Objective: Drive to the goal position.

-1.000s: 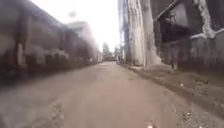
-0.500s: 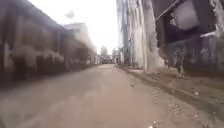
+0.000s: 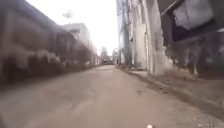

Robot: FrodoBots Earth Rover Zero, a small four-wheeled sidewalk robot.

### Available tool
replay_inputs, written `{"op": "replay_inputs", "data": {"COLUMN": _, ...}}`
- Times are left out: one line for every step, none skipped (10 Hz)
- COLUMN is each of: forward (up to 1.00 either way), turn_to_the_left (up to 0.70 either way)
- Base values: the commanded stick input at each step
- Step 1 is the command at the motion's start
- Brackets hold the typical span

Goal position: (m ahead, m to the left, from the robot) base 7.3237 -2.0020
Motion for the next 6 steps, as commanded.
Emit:
{"op": "replay_inputs", "data": {"forward": 1.0, "turn_to_the_left": 0.0}}
{"op": "replay_inputs", "data": {"forward": 1.0, "turn_to_the_left": 0.0}}
{"op": "replay_inputs", "data": {"forward": 1.0, "turn_to_the_left": 0.0}}
{"op": "replay_inputs", "data": {"forward": 1.0, "turn_to_the_left": 0.0}}
{"op": "replay_inputs", "data": {"forward": 1.0, "turn_to_the_left": 0.0}}
{"op": "replay_inputs", "data": {"forward": 1.0, "turn_to_the_left": 0.0}}
